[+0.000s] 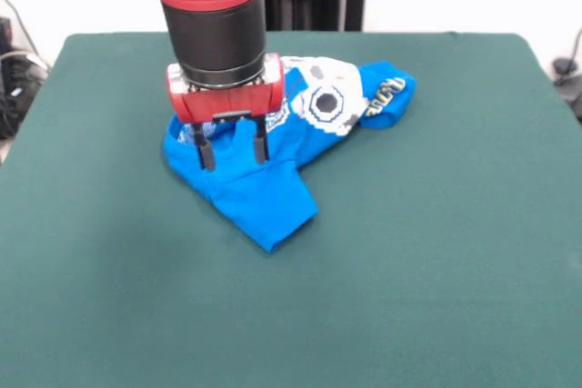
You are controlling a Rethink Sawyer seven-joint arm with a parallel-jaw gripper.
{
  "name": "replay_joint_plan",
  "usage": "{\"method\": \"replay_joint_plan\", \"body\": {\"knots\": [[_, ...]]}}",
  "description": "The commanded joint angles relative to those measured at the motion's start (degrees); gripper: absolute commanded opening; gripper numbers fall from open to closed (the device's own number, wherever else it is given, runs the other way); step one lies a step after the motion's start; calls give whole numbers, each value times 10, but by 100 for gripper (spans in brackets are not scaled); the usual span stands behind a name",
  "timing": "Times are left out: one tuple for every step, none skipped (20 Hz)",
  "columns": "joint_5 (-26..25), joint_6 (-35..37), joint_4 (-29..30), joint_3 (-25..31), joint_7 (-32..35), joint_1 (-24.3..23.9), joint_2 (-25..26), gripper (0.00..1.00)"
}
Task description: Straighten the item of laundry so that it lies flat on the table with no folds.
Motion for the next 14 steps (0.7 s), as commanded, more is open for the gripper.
{"method": "replay_joint_plan", "body": {"knots": [[20,-5,58,16,-106,11,-11,100],[22,-7,74,15,-99,6,-22,100],[25,-10,93,14,-91,0,-36,100],[28,-14,117,12,-82,-8,-53,100],[31,-17,141,9,-72,-15,-70,100],[32,-23,165,5,-60,-22,-91,100],[32,-35,190,4,-50,-31,-109,100],[35,-40,211,2,-41,-38,-123,100],[38,-44,232,-1,-32,-45,-138,100],[42,-48,248,-1,-27,-51,-149,100],[45,-50,261,-2,-22,-54,-160,100],[48,-53,271,-2,-18,-57,-168,100],[52,-55,280,-2,-15,-60,-173,100],[54,-56,286,-3,-12,-61,-177,100]]}}
